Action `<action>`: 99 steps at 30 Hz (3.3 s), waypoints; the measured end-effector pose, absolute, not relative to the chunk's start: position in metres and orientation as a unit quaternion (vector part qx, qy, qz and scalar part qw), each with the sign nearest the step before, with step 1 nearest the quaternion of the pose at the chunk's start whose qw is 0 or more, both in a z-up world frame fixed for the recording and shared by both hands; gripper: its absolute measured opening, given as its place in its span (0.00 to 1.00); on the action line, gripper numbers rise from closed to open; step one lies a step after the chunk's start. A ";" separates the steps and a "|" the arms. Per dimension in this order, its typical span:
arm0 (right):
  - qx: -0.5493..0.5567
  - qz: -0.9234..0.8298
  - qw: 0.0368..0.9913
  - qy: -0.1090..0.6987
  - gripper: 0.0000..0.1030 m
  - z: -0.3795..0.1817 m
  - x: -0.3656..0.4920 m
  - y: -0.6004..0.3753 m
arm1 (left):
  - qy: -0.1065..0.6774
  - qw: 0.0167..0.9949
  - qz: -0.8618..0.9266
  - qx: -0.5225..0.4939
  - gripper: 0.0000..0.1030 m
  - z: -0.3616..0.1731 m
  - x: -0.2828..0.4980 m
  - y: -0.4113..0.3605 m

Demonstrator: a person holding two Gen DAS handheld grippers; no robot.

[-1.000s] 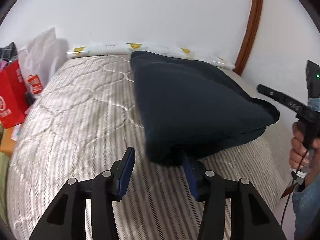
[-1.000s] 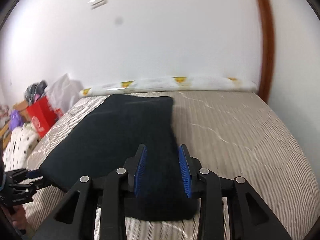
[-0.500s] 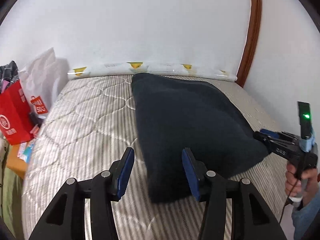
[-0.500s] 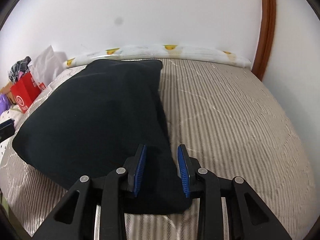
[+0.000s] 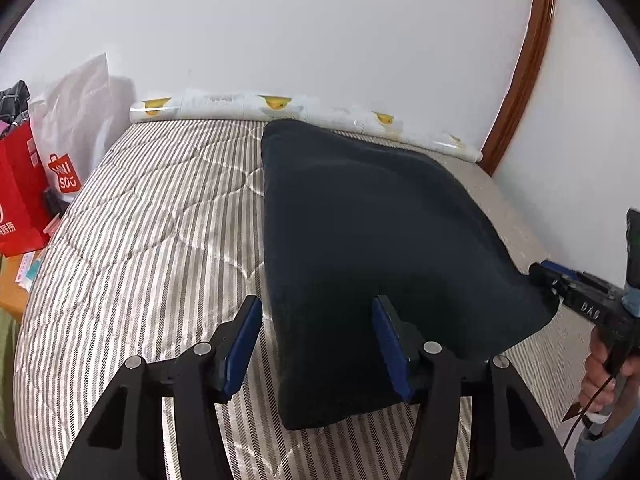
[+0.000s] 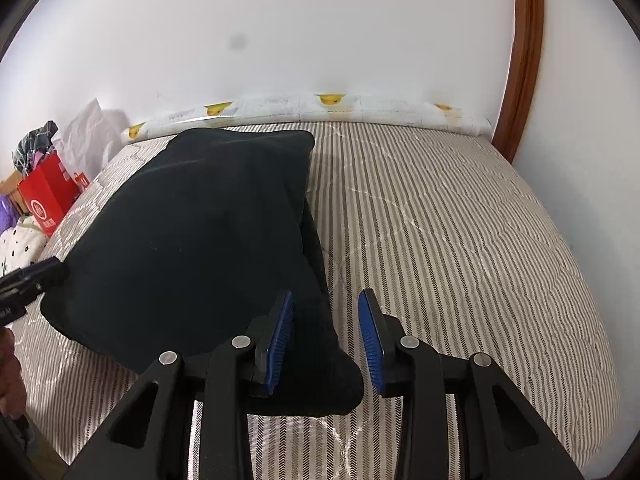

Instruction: Fold small clothes

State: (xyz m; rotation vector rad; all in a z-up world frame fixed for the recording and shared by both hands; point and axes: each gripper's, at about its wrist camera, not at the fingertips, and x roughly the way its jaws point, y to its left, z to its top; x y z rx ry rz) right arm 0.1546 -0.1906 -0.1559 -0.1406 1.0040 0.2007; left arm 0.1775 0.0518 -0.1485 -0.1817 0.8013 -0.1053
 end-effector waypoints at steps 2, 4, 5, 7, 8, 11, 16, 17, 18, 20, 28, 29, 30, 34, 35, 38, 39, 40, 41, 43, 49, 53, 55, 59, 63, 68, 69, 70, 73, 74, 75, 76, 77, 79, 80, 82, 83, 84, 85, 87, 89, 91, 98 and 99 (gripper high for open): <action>-0.066 0.097 0.870 0.479 0.33 -0.154 0.157 -0.190 | 0.392 0.914 -0.051 -0.088 0.53 -0.149 0.177 0.052; -0.067 0.095 0.870 0.478 0.35 -0.152 0.160 -0.189 | 0.396 0.912 -0.053 -0.093 0.55 -0.147 0.178 0.054; -0.067 0.095 0.870 0.479 0.37 -0.151 0.163 -0.187 | 0.398 0.911 -0.055 -0.096 0.55 -0.145 0.179 0.056; -0.066 0.096 0.870 0.480 0.41 -0.148 0.171 -0.185 | 0.401 0.909 -0.054 -0.099 0.55 -0.140 0.184 0.061; -0.065 0.097 0.870 0.479 0.45 -0.146 0.177 -0.183 | 0.402 0.909 -0.051 -0.097 0.55 -0.138 0.186 0.064; -0.065 0.102 0.869 0.480 0.51 -0.144 0.198 -0.178 | 0.404 0.910 -0.036 -0.092 0.55 -0.133 0.198 0.073; -0.059 0.119 0.857 0.498 0.52 -0.154 0.236 -0.166 | 0.414 0.905 -0.034 -0.092 0.58 -0.133 0.217 0.082; -0.056 0.125 0.852 0.505 0.52 -0.159 0.244 -0.164 | 0.414 0.905 -0.035 -0.093 0.58 -0.133 0.221 0.083; -0.054 0.130 0.849 0.509 0.52 -0.162 0.249 -0.162 | 0.414 0.905 -0.038 -0.092 0.59 -0.134 0.224 0.083; -0.047 0.139 0.838 0.525 0.52 -0.172 0.260 -0.158 | 0.413 0.905 -0.042 -0.091 0.60 -0.135 0.227 0.083; -0.048 0.173 0.817 0.548 0.21 -0.193 0.264 -0.140 | 0.421 0.901 -0.055 -0.085 0.61 -0.144 0.238 0.075; -0.050 0.178 0.817 0.545 0.04 -0.193 0.262 -0.137 | 0.422 0.901 -0.055 -0.084 0.61 -0.144 0.239 0.074; -0.062 0.179 0.821 0.539 0.03 -0.192 0.259 -0.135 | 0.422 0.901 -0.054 -0.084 0.61 -0.144 0.239 0.074; -0.065 0.190 0.843 0.499 0.03 -0.174 0.252 -0.143 | 0.426 0.900 -0.047 -0.083 0.62 -0.143 0.239 0.072; -0.050 0.185 0.848 0.493 0.03 -0.170 0.253 -0.151 | 0.425 0.900 -0.047 -0.083 0.62 -0.143 0.238 0.072; -0.023 0.170 0.845 0.506 0.03 -0.174 0.259 -0.160 | 0.424 0.901 -0.042 -0.079 0.62 -0.143 0.236 0.071; -0.029 0.166 0.845 0.508 0.03 -0.175 0.258 -0.158 | 0.424 0.901 -0.041 -0.077 0.62 -0.143 0.235 0.071; -0.039 0.161 0.846 0.506 0.04 -0.173 0.254 -0.155 | 0.424 0.901 -0.040 -0.076 0.62 -0.143 0.233 0.071; -0.049 0.152 0.851 0.501 0.04 -0.170 0.250 -0.153 | 0.424 0.902 -0.040 -0.076 0.62 -0.142 0.230 0.070; -0.062 0.132 0.863 0.483 0.06 -0.159 0.235 -0.152 | 0.423 0.902 -0.040 -0.076 0.63 -0.141 0.225 0.070; -0.065 0.146 0.859 0.486 0.28 -0.153 0.187 -0.157 | 0.419 0.904 -0.036 -0.078 0.63 -0.134 0.199 0.064; -0.089 0.111 0.851 0.506 0.29 -0.169 0.160 -0.166 | 0.405 0.911 -0.029 -0.073 0.67 -0.126 0.172 0.057; -0.088 0.089 0.851 0.510 0.29 -0.169 0.148 -0.175 | 0.401 0.913 -0.028 -0.075 0.68 -0.121 0.162 0.056; -0.078 0.063 0.859 0.502 0.32 -0.144 0.127 -0.185 | 0.387 0.919 -0.025 -0.077 0.70 -0.109 0.136 0.051; -0.078 0.062 0.869 0.485 0.57 -0.107 0.105 -0.185 | 0.364 0.928 -0.014 -0.075 0.77 -0.089 0.108 0.045; -0.074 0.061 0.889 0.448 0.78 -0.058 0.071 -0.182 | 0.337 0.939 0.002 -0.071 0.84 -0.065 0.070 0.038; -0.071 0.063 0.890 0.445 0.78 -0.051 0.064 -0.183 | 0.335 0.939 0.000 -0.072 0.86 -0.062 0.065 0.037; -0.069 0.060 0.892 0.443 0.79 -0.045 0.057 -0.183 | 0.334 0.940 0.000 -0.072 0.88 -0.059 0.059 0.036; -0.064 0.052 0.894 0.440 0.95 -0.031 0.042 -0.185 | 0.332 0.941 0.005 -0.068 0.90 -0.053 0.044 0.030; -0.062 0.051 0.896 0.437 0.98 -0.027 0.037 -0.186 | 0.331 0.941 0.006 -0.065 0.91 -0.052 0.041 0.028; -0.061 0.049 0.897 0.436 0.98 -0.025 0.034 -0.187 | 0.330 0.942 0.006 -0.061 0.91 -0.051 0.038 0.027; -0.061 0.046 0.897 0.435 0.98 -0.022 0.030 -0.188 | 0.328 0.943 0.006 -0.059 0.91 -0.049 0.034 0.025; -0.061 0.044 0.898 0.434 0.98 -0.021 0.027 -0.189 | 0.326 0.944 0.005 -0.058 0.91 -0.048 0.031 0.024; -0.054 0.046 0.900 0.431 0.98 -0.018 0.019 -0.194 | 0.323 0.945 0.004 -0.056 0.91 -0.045 0.026 0.021; -0.049 0.043 0.900 0.432 0.98 -0.017 0.016 -0.197 | 0.322 0.945 0.006 -0.054 0.91 -0.043 0.024 0.019; -0.045 0.043 0.900 0.432 0.98 -0.016 0.013 -0.201 | 0.321 0.946 0.007 -0.051 0.91 -0.041 0.020 0.016; -0.045 0.044 0.899 0.433 0.98 -0.015 0.011 -0.202 | 0.321 0.946 0.007 -0.052 0.91 -0.040 0.019 0.015; -0.048 0.042 0.899 0.433 0.98 -0.014 0.010 -0.203 | 0.320 0.946 0.007 -0.052 0.91 -0.038 0.018 0.014; -0.050 0.040 0.900 0.431 0.98 -0.013 0.008 -0.203 | 0.320 0.946 0.006 -0.053 0.91 -0.038 0.016 0.013; -0.051 0.042 0.901 0.429 0.98 -0.009 0.004 -0.204 | 0.318 0.947 0.008 -0.052 0.91 -0.036 0.016 0.010; -0.053 0.043 0.902 0.426 0.98 -0.008 0.003 -0.203 | 0.318 0.947 0.008 -0.051 0.91 -0.036 0.015 0.009; -0.058 0.043 0.903 0.425 0.98 -0.007 0.001 -0.204 | 0.318 0.947 0.006 -0.052 0.91 -0.036 0.014 0.008; -0.067 0.050 0.901 0.425 0.98 -0.007 -0.002 -0.203 | 0.320 0.946 0.009 -0.054 0.91 -0.036 0.013 0.009; -0.067 0.049 0.901 0.426 0.98 -0.008 -0.002 -0.203 | 0.320 0.946 0.010 -0.054 0.91 -0.036 0.013 0.009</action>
